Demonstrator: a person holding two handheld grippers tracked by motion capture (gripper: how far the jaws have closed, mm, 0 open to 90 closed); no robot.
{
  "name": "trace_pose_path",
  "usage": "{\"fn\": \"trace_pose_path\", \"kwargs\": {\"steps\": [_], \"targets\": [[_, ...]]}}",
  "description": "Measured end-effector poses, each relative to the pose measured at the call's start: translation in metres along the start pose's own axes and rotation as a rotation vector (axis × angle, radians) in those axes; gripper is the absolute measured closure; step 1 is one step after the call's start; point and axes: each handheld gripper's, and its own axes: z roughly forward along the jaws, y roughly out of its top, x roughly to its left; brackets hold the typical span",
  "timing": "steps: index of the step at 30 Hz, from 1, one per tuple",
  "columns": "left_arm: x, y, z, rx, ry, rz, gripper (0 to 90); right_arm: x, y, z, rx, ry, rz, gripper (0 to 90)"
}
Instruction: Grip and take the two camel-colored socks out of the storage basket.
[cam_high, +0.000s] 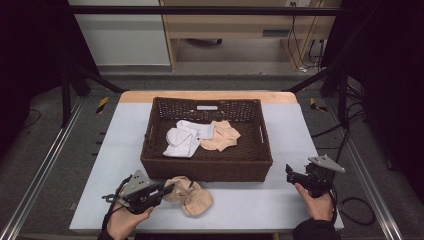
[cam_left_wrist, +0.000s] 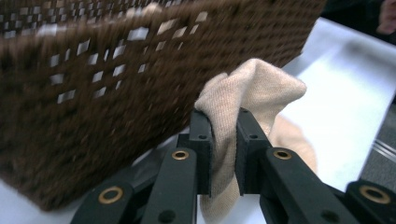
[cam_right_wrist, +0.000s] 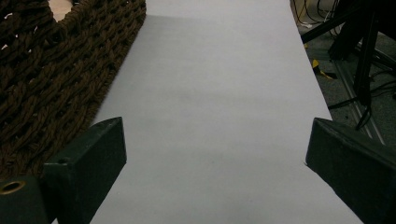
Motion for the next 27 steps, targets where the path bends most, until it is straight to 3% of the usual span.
{"fn": "trace_pose_path", "kwargs": {"steps": [4,6,10,11,13,18,20,27], "targets": [[0.003,-0.008,0.008,0.039,0.002,-0.028,77.2,0.001,0.0,0.0,0.002,0.002,-0.007,5.3],[0.003,-0.011,0.012,0.06,0.01,-0.018,75.2,0.001,0.0,0.001,0.004,0.002,-0.004,5.2],[0.004,-0.015,0.017,0.071,0.032,-0.019,60.1,0.001,-0.001,0.001,0.006,0.001,-0.011,5.1],[0.004,-0.016,0.017,0.075,0.045,-0.012,60.1,0.001,-0.001,0.001,0.005,0.001,-0.013,5.1],[0.006,-0.018,0.012,0.051,0.059,-0.013,47.9,0.001,-0.001,0.0,0.001,0.0,-0.009,5.0],[0.014,-0.02,-0.002,0.004,0.105,-0.047,34.8,0.0,-0.001,0.0,0.003,-0.001,-0.003,5.0],[0.016,-0.021,-0.005,-0.007,0.109,-0.054,32.2,0.0,-0.001,0.0,0.004,0.001,-0.002,5.0],[0.03,-0.023,-0.018,-0.062,0.208,-0.092,30.9,-0.001,-0.001,-0.001,0.001,-0.003,0.001,5.0]]}}
